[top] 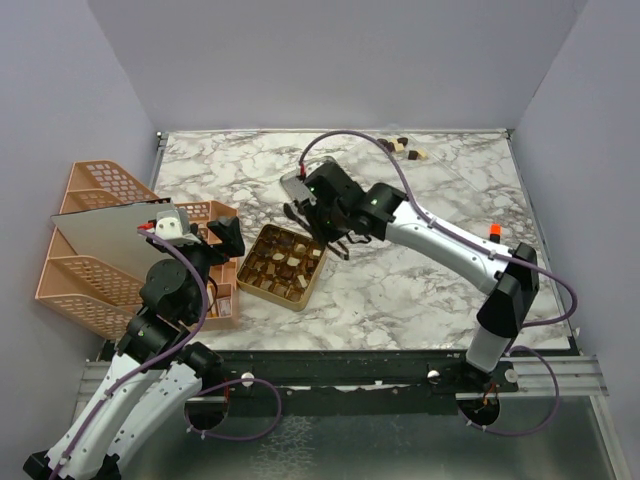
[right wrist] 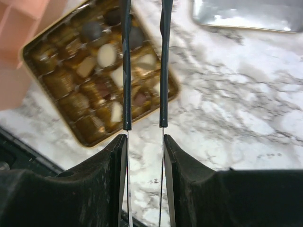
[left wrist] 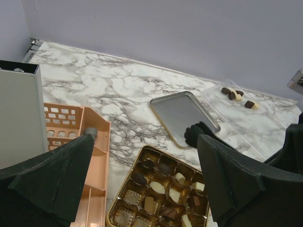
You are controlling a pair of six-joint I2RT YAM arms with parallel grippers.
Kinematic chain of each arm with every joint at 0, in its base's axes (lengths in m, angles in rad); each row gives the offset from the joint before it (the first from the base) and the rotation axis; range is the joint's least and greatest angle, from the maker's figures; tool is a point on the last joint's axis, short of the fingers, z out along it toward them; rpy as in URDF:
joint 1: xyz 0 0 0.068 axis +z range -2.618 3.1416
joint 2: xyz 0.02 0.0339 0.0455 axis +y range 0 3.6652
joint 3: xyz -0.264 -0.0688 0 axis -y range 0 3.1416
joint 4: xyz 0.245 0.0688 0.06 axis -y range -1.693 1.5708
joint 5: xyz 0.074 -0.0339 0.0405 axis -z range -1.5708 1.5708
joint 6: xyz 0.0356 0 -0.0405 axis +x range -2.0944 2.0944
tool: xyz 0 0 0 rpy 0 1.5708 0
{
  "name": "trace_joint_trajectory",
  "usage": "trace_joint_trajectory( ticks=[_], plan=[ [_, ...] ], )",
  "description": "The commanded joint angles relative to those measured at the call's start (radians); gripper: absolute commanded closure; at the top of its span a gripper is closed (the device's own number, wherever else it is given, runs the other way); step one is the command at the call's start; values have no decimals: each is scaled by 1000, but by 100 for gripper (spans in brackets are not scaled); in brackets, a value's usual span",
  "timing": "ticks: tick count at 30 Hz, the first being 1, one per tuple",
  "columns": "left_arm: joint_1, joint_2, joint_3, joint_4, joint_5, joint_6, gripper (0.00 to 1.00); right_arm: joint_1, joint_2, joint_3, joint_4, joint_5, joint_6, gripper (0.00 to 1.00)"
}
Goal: Pack the chocolate
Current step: Place the fake chocolate in the packing box, then pick up the fake chocolate from the plate.
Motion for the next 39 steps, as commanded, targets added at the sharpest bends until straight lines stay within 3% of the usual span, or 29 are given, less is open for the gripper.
trace_joint_trajectory(
  ticks=[1, 12, 24, 39],
  plan=[
    [8, -13, -13, 14, -12, 7, 1, -105, -9, 32, -28, 75, -45, 62],
    [6, -8, -13, 17, 4, 5, 1, -401, 59, 61, 22, 105, -109, 62],
    [6, -11, -16, 20, 11, 5, 1, -661, 263, 147, 35, 106, -92, 62],
    [7, -31, -21, 28, -2, 14, 1, -772, 480, 389, 20, 86, -135, 62]
  ],
)
